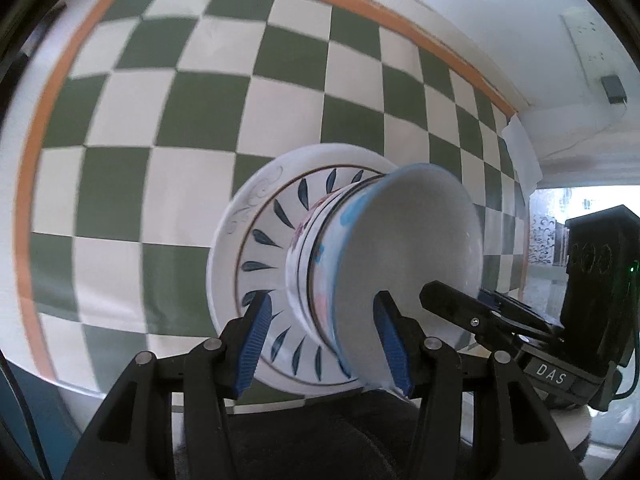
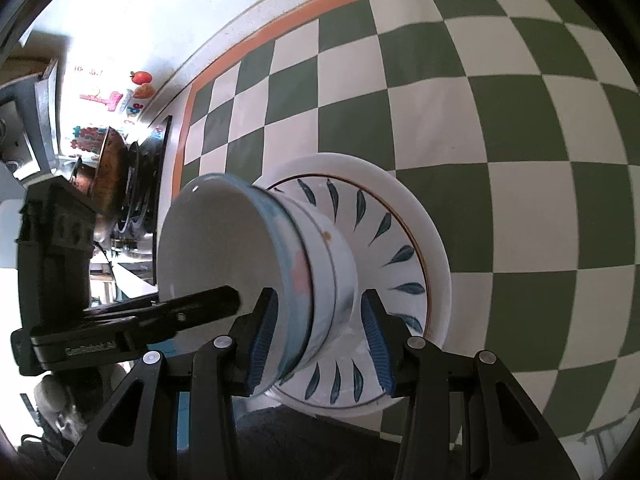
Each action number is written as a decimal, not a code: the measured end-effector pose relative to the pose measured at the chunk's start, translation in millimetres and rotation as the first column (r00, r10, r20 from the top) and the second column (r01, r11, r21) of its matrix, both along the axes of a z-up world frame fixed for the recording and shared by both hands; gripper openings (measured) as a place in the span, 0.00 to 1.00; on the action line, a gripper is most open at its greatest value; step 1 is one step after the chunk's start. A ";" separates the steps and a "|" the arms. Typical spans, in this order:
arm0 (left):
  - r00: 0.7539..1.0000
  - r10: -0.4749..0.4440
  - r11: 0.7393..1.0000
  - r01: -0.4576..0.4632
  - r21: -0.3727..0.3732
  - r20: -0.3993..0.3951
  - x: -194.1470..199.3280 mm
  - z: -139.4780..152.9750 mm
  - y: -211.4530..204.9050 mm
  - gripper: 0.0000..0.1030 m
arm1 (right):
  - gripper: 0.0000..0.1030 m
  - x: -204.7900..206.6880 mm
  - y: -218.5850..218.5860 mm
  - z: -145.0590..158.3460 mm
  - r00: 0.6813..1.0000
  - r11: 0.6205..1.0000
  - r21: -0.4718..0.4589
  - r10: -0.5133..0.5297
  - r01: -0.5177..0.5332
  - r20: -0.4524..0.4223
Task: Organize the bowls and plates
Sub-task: 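Open the left tool and lift both tools away from the stack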
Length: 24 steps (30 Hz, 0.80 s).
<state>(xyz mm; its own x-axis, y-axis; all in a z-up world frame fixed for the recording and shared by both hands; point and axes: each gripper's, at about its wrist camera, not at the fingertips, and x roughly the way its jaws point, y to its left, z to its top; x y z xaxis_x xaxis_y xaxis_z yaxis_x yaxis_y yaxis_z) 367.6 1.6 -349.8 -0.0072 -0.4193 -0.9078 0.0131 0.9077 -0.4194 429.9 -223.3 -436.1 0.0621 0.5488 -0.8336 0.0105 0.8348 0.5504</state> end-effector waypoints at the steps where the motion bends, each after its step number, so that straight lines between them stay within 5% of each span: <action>1: 1.000 -0.005 1.000 0.005 0.014 0.021 -2.8 5.7 1.2 0.49 | 0.45 -3.4 0.9 4.2 1.000 1.000 -0.010 0.002 -0.002 0.006; 14: 0.966 -0.070 0.974 0.012 0.225 0.248 -32.4 65.8 12.9 0.51 | 0.45 -51.7 7.8 77.3 0.992 0.984 -0.175 -0.009 0.032 0.128; 18: 0.953 -0.082 0.972 0.012 0.233 0.293 -41.4 77.8 12.1 0.68 | 0.50 -67.9 7.7 103.3 0.984 0.971 -0.228 -0.034 0.074 0.175; 22: 0.914 -0.068 0.966 -0.039 0.254 0.400 -49.1 98.4 13.9 0.94 | 0.79 -75.7 7.5 122.7 0.975 0.962 -0.251 -0.051 0.106 0.217; 24: 0.902 -0.063 0.965 -0.055 0.258 0.427 -51.5 106.6 14.4 0.98 | 0.82 -79.6 6.2 132.2 0.968 0.954 -0.273 -0.059 0.126 0.243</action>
<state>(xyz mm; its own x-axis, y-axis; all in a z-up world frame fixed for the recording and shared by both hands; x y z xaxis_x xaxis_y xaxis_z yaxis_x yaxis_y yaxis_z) 316.1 16.0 -243.2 0.4055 -0.1716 -0.8978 0.1417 0.9821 -0.1237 350.3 -217.1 -304.0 0.3090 0.2736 -0.9109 -0.0031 0.9580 0.2867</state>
